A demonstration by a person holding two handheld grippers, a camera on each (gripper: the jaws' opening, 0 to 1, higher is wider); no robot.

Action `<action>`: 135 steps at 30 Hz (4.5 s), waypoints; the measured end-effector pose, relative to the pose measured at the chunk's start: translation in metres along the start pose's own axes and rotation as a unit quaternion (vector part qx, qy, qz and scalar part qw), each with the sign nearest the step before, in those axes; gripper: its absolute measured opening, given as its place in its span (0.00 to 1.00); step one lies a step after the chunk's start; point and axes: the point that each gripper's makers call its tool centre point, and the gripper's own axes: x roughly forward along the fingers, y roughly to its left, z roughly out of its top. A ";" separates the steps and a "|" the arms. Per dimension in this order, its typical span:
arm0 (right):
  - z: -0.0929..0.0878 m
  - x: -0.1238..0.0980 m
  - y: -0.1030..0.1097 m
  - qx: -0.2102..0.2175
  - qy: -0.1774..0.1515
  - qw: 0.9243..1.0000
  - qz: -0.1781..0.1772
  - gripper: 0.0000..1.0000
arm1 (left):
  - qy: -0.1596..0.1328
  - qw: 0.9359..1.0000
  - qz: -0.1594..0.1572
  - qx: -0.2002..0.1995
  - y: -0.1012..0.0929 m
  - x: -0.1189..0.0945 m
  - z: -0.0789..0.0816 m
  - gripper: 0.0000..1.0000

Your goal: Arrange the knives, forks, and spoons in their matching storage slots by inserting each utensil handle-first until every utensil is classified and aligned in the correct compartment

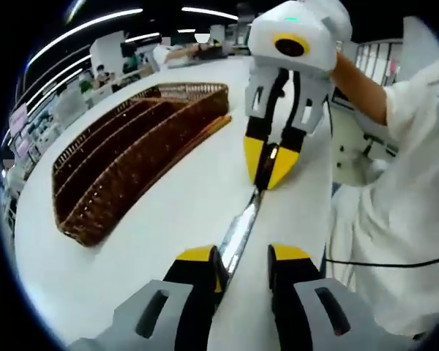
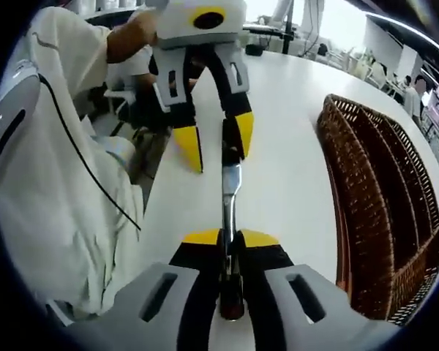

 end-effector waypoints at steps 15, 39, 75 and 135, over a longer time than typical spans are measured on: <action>0.001 0.000 0.004 0.000 -0.002 1.000 0.003 0.08 | 0.059 0.994 -0.043 0.080 -0.001 0.001 -0.001 0.13; 0.003 -0.003 0.010 -0.054 0.007 0.997 -0.058 0.08 | 0.052 0.976 0.059 0.204 -0.005 -0.001 0.004 0.12; -0.004 -0.004 0.007 0.054 0.059 0.997 0.000 0.12 | 0.034 0.920 0.192 0.340 -0.012 -0.006 0.006 0.12; -0.001 -0.002 0.013 0.013 0.050 0.997 -0.050 0.04 | 0.101 0.984 -0.038 0.142 -0.011 0.006 0.006 0.12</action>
